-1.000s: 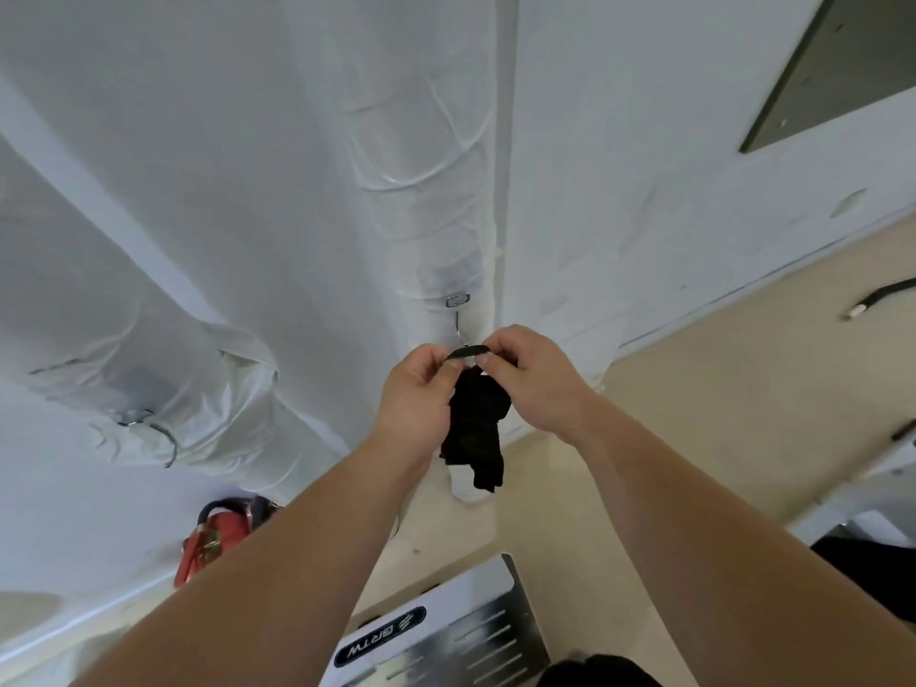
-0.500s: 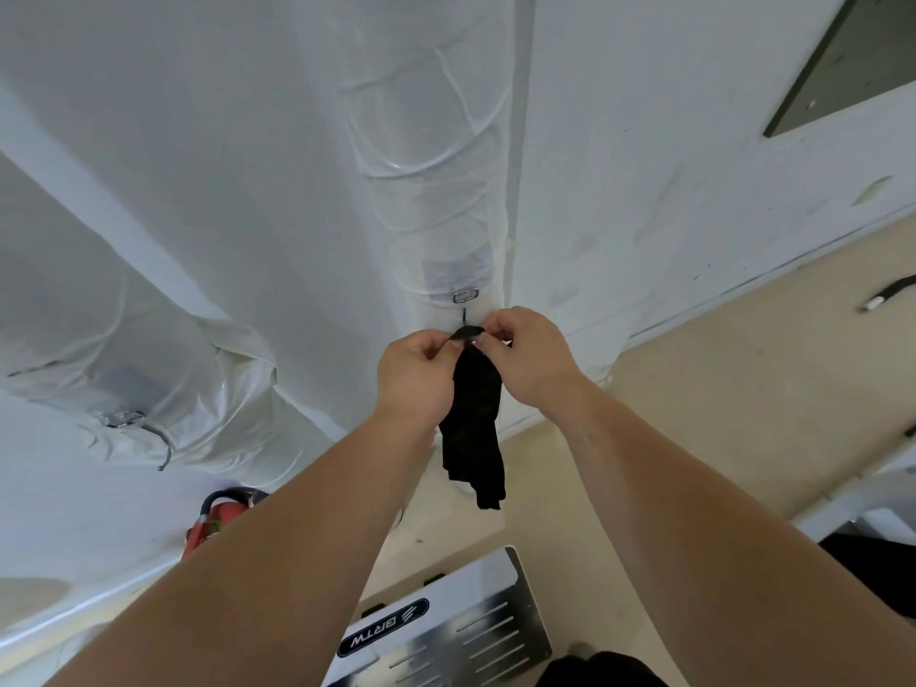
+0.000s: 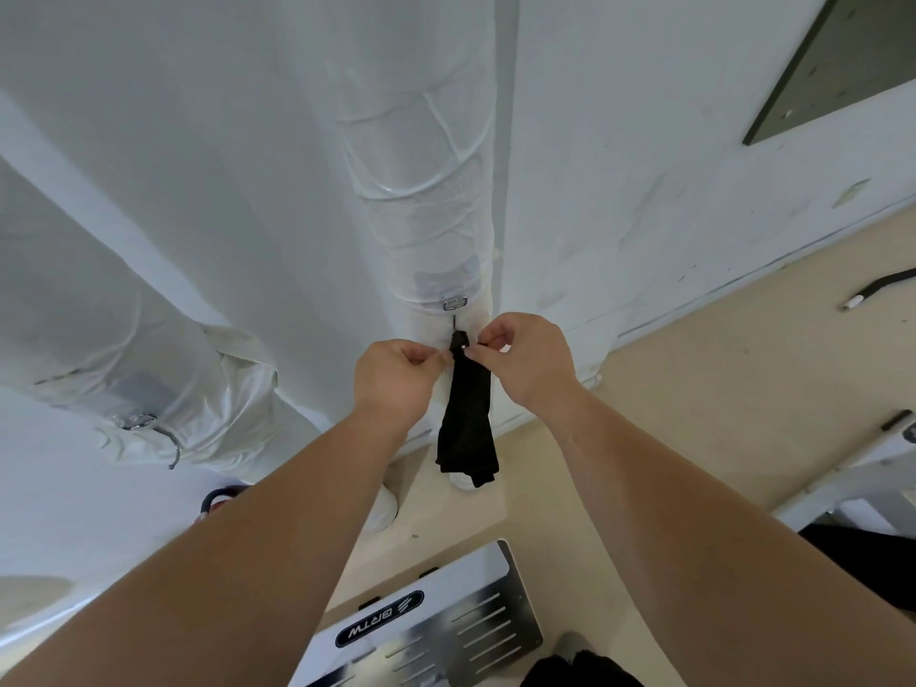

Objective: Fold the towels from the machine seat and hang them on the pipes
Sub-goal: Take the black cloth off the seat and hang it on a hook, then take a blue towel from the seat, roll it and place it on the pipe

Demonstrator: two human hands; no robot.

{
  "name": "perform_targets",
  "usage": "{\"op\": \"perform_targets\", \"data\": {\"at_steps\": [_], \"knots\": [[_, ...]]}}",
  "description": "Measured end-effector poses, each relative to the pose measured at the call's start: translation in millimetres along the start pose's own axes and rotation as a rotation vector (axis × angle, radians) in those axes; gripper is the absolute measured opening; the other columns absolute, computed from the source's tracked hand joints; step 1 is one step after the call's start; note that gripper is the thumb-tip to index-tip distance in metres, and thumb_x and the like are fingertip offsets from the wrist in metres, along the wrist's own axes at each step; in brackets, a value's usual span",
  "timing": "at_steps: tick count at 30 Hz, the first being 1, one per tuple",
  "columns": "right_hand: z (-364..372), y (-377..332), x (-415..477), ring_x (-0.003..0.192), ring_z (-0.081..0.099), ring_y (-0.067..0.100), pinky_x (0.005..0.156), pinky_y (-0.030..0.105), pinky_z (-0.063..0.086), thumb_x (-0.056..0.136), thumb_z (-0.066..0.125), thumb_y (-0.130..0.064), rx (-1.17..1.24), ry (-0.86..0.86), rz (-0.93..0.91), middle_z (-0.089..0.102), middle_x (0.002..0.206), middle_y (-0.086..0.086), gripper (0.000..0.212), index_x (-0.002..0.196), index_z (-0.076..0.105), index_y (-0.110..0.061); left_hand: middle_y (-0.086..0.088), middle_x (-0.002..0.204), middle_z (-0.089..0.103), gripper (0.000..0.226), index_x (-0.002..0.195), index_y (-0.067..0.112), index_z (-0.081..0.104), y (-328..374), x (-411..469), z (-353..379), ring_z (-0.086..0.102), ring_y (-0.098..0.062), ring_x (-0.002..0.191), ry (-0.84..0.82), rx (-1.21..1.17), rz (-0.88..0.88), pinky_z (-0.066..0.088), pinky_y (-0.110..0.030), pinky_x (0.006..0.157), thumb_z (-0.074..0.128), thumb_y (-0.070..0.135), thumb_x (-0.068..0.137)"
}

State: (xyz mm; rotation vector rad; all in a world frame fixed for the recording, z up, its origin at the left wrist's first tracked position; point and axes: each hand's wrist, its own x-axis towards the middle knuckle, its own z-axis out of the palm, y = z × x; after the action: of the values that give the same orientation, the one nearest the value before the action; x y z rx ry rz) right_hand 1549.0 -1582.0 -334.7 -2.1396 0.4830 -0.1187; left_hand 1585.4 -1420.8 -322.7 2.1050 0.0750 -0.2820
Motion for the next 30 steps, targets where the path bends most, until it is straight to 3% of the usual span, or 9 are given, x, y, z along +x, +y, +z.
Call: {"op": "perform_targets", "data": {"at_steps": [5, 8, 12, 18, 22, 24, 30], "knots": [[-5.4, -4.4, -35.3, 0.08, 0.062, 0.008, 0.066, 0.018, 0.043, 0.089, 0.07, -0.031, -0.064, 0.02, 0.117, 0.069, 0.083, -0.011, 0.008, 0.083, 0.069, -0.028, 0.009, 0.085, 0.071, 0.008, 0.084, 0.025, 0.074, -3.8, -22.1, -35.7, 0.069, -0.016, 0.085, -0.037, 0.029, -0.041, 0.057, -0.033, 0.086, 0.071, 0.022, 0.092], [2.9, -13.1, -65.3, 0.083, 0.063, 0.014, 0.072, 0.028, 0.047, 0.092, 0.066, -0.029, -0.098, 0.05, 0.191, 0.07, 0.086, -0.007, 0.009, 0.089, 0.071, -0.022, 0.008, 0.086, 0.071, 0.011, 0.085, 0.026, 0.073, -15.8, -35.3, -68.7, 0.07, -0.018, 0.089, -0.101, 0.018, -0.021, 0.056, -0.031, 0.082, 0.067, 0.023, 0.094], [40.9, -44.1, -118.1, 0.073, 0.059, 0.008, 0.069, 0.027, 0.043, 0.094, 0.065, -0.03, -0.068, 0.141, 0.241, 0.065, 0.077, -0.012, 0.011, 0.084, 0.068, -0.025, 0.002, 0.099, 0.07, 0.008, 0.1, 0.023, 0.071, -44.2, -54.6, -131.3, 0.069, -0.022, 0.093, -0.23, -0.064, 0.02, 0.049, -0.024, 0.068, 0.064, 0.026, 0.096], [122.7, -119.0, -246.0, 0.066, 0.055, 0.007, 0.057, 0.023, 0.037, 0.094, 0.066, -0.033, -0.005, 0.368, 0.429, 0.062, 0.073, -0.012, 0.017, 0.081, 0.067, -0.022, 0.004, 0.108, 0.065, 0.016, 0.11, 0.025, 0.067, -91.1, -85.9, -258.8, 0.069, -0.023, 0.096, -0.529, 0.033, 0.191, 0.052, -0.027, 0.078, 0.062, 0.026, 0.095], [153.2, -168.3, -307.2, 0.077, 0.059, 0.011, 0.068, 0.026, 0.043, 0.092, 0.068, -0.036, -0.05, 0.381, 0.449, 0.066, 0.083, -0.011, 0.015, 0.082, 0.069, -0.025, 0.003, 0.113, 0.062, 0.022, 0.112, 0.027, 0.065, -100.0, -90.1, -319.2, 0.065, -0.02, 0.1, -0.54, 0.125, 0.303, 0.055, -0.034, 0.087, 0.066, 0.03, 0.09], [162.5, -181.8, -329.9, 0.085, 0.06, 0.013, 0.078, 0.031, 0.047, 0.091, 0.069, -0.039, -0.032, 0.387, 0.446, 0.067, 0.095, -0.006, 0.014, 0.086, 0.07, -0.026, 0.004, 0.116, 0.06, 0.025, 0.115, 0.026, 0.065, -104.3, -100.0, -331.5, 0.064, -0.017, 0.101, -0.587, 0.148, 0.318, 0.054, -0.031, 0.083, 0.068, 0.03, 0.09], [182.3, -190.7, -407.9, 0.088, 0.057, 0.01, 0.077, 0.028, 0.04, 0.09, 0.068, -0.043, -0.016, 0.367, 0.495, 0.062, 0.107, -0.004, 0.021, 0.1, 0.071, -0.026, 0.0, 0.112, 0.063, 0.02, 0.114, 0.022, 0.065, -124.9, -147.4, -325.1, 0.062, -0.014, 0.085, -0.693, 0.283, 0.345, 0.043, -0.02, 0.062, 0.063, 0.022, 0.094]]}}
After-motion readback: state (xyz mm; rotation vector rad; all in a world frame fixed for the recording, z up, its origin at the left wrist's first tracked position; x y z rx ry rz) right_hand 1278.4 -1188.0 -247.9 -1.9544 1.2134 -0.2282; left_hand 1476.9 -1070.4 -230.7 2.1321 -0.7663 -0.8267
